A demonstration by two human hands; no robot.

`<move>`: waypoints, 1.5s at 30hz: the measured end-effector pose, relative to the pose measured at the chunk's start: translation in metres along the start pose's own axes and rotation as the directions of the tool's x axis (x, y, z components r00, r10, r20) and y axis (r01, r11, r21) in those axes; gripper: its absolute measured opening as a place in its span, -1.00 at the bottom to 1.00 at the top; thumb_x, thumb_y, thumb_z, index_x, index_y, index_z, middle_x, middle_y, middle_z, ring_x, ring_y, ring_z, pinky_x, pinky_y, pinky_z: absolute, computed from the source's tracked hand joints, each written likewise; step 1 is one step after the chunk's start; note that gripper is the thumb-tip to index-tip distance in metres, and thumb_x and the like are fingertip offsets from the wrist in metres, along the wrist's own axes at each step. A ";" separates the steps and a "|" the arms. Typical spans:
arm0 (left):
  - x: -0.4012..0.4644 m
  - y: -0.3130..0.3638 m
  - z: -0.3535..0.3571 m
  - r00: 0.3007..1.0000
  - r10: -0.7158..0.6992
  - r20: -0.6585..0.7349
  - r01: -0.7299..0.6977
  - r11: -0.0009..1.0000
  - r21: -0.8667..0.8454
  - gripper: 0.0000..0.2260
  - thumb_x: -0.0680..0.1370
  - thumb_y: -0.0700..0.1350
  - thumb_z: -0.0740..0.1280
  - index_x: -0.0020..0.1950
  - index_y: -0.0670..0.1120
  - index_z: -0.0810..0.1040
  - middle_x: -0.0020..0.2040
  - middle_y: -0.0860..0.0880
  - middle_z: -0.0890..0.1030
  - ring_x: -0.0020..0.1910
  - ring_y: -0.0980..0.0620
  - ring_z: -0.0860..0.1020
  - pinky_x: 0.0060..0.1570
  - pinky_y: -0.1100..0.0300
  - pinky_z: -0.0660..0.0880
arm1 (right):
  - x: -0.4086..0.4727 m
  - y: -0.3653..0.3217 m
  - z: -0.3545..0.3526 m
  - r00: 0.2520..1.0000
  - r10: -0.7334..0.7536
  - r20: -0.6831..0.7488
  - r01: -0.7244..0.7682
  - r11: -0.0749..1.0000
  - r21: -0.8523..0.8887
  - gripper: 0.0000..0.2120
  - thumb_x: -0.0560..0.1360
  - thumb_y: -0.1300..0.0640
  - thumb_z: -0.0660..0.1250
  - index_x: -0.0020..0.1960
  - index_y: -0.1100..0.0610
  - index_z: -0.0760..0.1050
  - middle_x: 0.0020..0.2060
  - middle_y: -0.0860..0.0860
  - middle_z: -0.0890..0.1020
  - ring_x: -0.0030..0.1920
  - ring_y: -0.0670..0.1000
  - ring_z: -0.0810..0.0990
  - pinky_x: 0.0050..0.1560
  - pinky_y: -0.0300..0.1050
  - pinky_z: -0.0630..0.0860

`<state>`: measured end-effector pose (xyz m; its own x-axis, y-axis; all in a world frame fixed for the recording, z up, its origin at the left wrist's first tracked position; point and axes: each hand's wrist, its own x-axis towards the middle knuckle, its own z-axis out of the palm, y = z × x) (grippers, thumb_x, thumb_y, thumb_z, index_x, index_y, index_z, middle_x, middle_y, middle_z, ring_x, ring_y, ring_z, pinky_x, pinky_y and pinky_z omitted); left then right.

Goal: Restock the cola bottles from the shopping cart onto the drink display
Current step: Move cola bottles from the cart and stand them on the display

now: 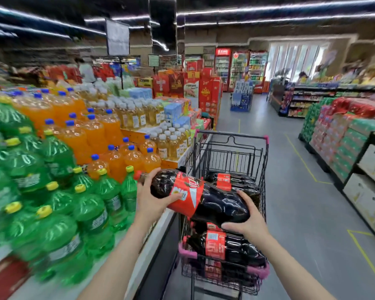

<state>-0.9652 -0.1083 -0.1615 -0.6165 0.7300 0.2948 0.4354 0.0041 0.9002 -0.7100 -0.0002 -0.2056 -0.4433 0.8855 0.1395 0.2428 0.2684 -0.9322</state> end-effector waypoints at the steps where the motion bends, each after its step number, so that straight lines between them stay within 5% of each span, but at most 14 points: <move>1: -0.011 0.004 -0.008 1.000 0.010 -0.019 -0.010 1.000 -0.004 -0.21 0.02 0.33 0.49 0.23 0.36 0.34 0.19 -0.07 0.37 0.15 -0.06 0.43 0.24 -0.08 0.43 | -0.008 -0.007 0.001 1.000 -0.015 0.008 0.015 1.000 -0.025 -0.02 0.06 0.16 0.67 0.34 -0.23 0.28 0.21 0.00 0.46 0.06 -0.23 0.50 -0.11 -0.54 0.42; 5: -0.060 0.020 -0.033 0.996 0.024 -0.080 -0.023 1.000 0.011 -0.23 0.02 0.33 0.50 0.19 0.43 0.32 0.22 -0.07 0.32 0.16 -0.06 0.40 0.25 -0.07 0.41 | -0.043 -0.029 0.004 0.996 -0.057 0.066 0.066 0.987 -0.144 -0.02 0.04 0.08 0.65 0.33 -0.24 0.25 0.23 0.02 0.38 0.13 -0.05 0.45 0.15 -0.19 0.40; 10: -0.119 0.033 -0.066 0.991 0.055 -0.123 -0.050 0.998 0.047 -0.24 0.17 0.09 0.62 0.29 0.28 0.36 0.33 -0.06 0.28 0.27 -0.06 0.37 0.27 0.03 0.37 | -0.092 -0.042 0.017 0.983 -0.081 0.166 0.121 0.960 -0.251 0.03 0.03 0.01 0.62 0.40 -0.19 0.20 0.28 -0.01 0.24 0.22 -0.05 0.31 0.28 -0.16 0.28; 15: -0.168 0.030 -0.112 0.978 0.045 -0.202 -0.030 0.997 0.076 -0.24 0.14 0.10 0.63 0.26 0.30 0.36 0.28 0.00 0.28 0.21 0.03 0.36 0.31 0.00 0.36 | -0.129 -0.058 0.048 0.971 -0.100 0.216 0.153 0.958 -0.244 -0.01 0.02 0.00 0.62 0.36 -0.18 0.24 0.20 -0.02 0.28 0.17 -0.04 0.32 0.24 -0.16 0.32; 19: -0.202 0.030 -0.157 0.964 0.038 -0.265 -0.003 0.991 0.132 -0.28 0.19 0.04 0.62 0.25 0.28 0.37 0.24 -0.05 0.31 0.12 0.05 0.36 0.21 0.17 0.32 | -0.154 -0.076 0.083 0.952 -0.130 0.277 0.200 0.949 -0.242 -0.07 0.07 0.08 0.63 0.34 -0.16 0.26 0.15 -0.01 0.30 0.10 -0.06 0.32 0.16 -0.19 0.32; 25: -0.239 0.018 -0.247 0.937 0.056 -0.345 0.003 0.986 0.167 -0.26 0.12 0.15 0.62 0.21 0.35 0.36 0.30 -0.04 0.32 0.24 0.04 0.39 0.20 0.22 0.32 | -0.190 -0.114 0.157 0.921 -0.160 0.355 0.239 0.952 -0.190 -0.02 -0.06 -0.10 0.55 0.33 -0.17 0.27 0.15 -0.01 0.33 0.17 -0.03 0.36 0.28 -0.06 0.38; 32: -0.267 -0.004 -0.362 0.917 0.077 -0.392 0.027 0.967 0.252 -0.25 0.18 0.04 0.63 0.30 0.26 0.38 0.21 -0.04 0.33 0.10 0.11 0.38 0.13 0.32 0.26 | -0.236 -0.153 0.269 0.910 -0.182 0.371 0.234 0.967 -0.098 -0.06 0.02 0.03 0.61 0.30 -0.21 0.27 0.12 -0.01 0.35 0.13 0.01 0.41 0.11 -0.15 0.42; 37: -0.270 -0.023 -0.434 0.922 0.084 -0.377 0.023 0.962 0.271 -0.23 0.16 0.08 0.63 0.31 0.23 0.39 0.24 -0.03 0.33 0.16 0.12 0.34 0.22 0.27 0.24 | -0.254 -0.177 0.340 0.900 -0.193 0.390 0.236 0.970 -0.065 -0.08 -0.05 -0.07 0.57 0.25 -0.20 0.27 0.11 0.03 0.36 0.11 0.00 0.39 0.05 -0.21 0.37; 45: -0.226 -0.057 -0.491 0.930 0.094 -0.356 0.023 0.950 0.311 -0.28 0.15 0.11 0.63 0.20 0.38 0.36 0.28 0.00 0.35 0.25 0.09 0.37 0.27 0.20 0.28 | -0.217 -0.187 0.424 0.875 -0.143 0.463 0.221 0.968 -0.118 -0.07 0.11 0.07 0.61 0.36 -0.07 0.20 0.15 0.05 0.33 0.05 -0.04 0.35 -0.35 -0.47 0.40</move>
<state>-1.1731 -0.6095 -0.1223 -0.7660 0.4356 0.4727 0.6034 0.2339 0.7624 -1.0250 -0.4033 -0.2026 -0.8220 0.5604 0.1008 0.2387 0.4998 -0.8326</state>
